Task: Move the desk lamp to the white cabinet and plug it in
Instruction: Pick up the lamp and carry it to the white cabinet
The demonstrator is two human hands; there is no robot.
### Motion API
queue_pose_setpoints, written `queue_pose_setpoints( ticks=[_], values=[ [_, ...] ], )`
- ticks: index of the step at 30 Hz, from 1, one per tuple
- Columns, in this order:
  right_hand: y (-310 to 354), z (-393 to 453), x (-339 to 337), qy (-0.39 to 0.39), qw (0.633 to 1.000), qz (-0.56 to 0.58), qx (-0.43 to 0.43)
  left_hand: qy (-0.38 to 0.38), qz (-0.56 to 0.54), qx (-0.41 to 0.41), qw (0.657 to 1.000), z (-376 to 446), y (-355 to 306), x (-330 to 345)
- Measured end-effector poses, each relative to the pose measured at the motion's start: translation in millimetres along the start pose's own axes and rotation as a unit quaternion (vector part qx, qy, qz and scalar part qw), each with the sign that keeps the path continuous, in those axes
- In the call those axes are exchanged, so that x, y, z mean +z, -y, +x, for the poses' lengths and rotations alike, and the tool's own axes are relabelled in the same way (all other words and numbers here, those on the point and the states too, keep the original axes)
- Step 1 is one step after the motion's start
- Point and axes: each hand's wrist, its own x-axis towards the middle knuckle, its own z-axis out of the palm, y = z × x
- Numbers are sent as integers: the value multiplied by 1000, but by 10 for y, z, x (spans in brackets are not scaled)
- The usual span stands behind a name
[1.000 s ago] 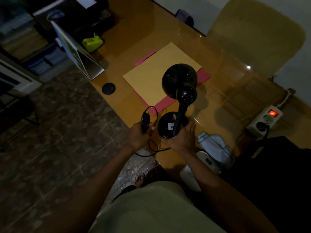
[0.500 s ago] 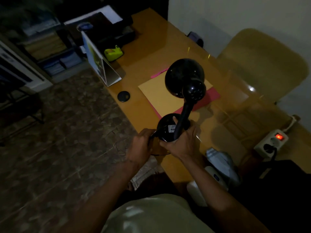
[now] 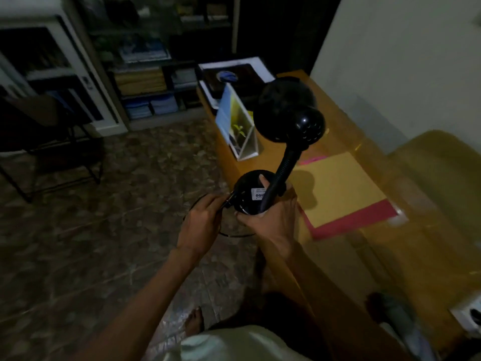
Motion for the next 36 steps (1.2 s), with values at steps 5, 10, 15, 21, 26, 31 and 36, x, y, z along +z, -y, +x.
queue_pose_setpoints(
  ticks=[5, 10, 15, 21, 26, 31, 36],
  values=[
    [821, 276, 574, 38, 999, 8, -18, -29, -1, -41, 999, 127, 681, -654],
    [1535, 652, 1175, 39, 995, 36, -89, -56, 2, -80, 995, 354, 1359, -1213],
    [2151, 1245, 1844, 49, 987, 66, -138, -71, 49, -98, 991, 742, 2089, -1507],
    [2917, 2245, 2693, 98, 979, 102, -145, -75, 99, -131, 984, 1459, 3056, -1870],
    [3649, 3008, 3356, 127, 972, 127, -149, -81, 141, -167, 973, 2114, 3859, -2271],
    [4459, 3603, 4020, 131, 973, 111, -155, -86, 161, -177, 967, 2627, 4697, -2673],
    [5325, 4216, 4829, 138, 965, 100, -199, -111, 152, -181, 965, 3151, 5734, -3166]
  ],
)
